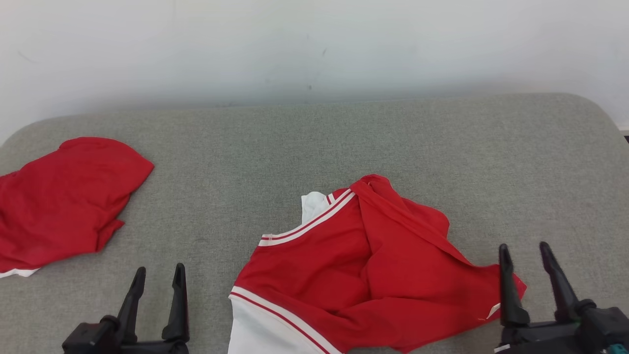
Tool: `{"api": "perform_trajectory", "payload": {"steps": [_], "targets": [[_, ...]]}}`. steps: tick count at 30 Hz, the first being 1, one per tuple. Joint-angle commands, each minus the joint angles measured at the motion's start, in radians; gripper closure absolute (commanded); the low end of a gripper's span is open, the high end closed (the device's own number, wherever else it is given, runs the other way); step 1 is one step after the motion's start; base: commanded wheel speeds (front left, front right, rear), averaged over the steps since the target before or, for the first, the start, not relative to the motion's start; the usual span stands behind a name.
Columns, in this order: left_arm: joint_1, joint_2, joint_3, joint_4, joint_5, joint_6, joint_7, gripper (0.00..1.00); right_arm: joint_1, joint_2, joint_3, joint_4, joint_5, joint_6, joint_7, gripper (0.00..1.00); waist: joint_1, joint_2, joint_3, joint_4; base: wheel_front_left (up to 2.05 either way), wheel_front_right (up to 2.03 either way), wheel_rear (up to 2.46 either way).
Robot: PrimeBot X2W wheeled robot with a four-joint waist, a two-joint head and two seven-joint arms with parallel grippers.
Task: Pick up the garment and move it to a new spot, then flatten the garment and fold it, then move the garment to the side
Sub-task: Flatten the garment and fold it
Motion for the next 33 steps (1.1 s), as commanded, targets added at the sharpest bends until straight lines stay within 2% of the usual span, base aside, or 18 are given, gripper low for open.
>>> {"api": "perform_trajectory", "payload": {"steps": [1, 3, 10, 15, 21, 33], "targets": [[-0.003, 0.0, 0.007, -0.002, 0.014, 0.0, -0.001, 0.0, -0.007, 0.005, 0.018, -0.008, -0.004, -0.002, 0.0, 0.0, 0.0001, 0.0, 0.001, -0.001, 0.0, 0.0, 0.0], [-0.027, 0.001, 0.007, -0.004, 0.026, -0.002, -0.001, 0.0, -0.011, 0.006, 0.044, 0.001, 0.001, -0.002, 0.0, 0.0, 0.0001, 0.0, 0.007, -0.006, 0.0, 0.0, 0.0], [-0.206, 0.079, -0.063, 0.033, 0.069, -0.007, -0.001, 0.0, -0.058, 0.009, 0.101, 0.028, 0.011, -0.002, 0.0, 0.0, 0.0001, 0.0, 0.049, -0.048, 0.0, 0.0, 0.0], [-0.374, 0.133, -0.203, 0.109, 0.028, -0.007, 0.011, 0.0, -0.079, 0.013, 0.108, 0.048, 0.02, -0.002, 0.0, 0.0, 0.0001, 0.0, 0.086, -0.094, 0.0, 0.0, 0.0], [-0.546, 0.178, -0.41, 0.233, -0.075, -0.006, 0.067, 0.0, -0.101, 0.017, 0.105, 0.062, 0.024, -0.002, 0.0, 0.0, 0.0001, 0.0, 0.132, -0.143, 0.0, 0.0, 0.0], [-0.686, 0.248, -0.745, 0.439, -0.286, -0.006, 0.197, 0.0, -0.134, 0.024, 0.108, 0.091, 0.027, -0.002, 0.0, 0.0, 0.0001, 0.0, 0.173, -0.199, 0.0, 0.0, 0.0]]}}
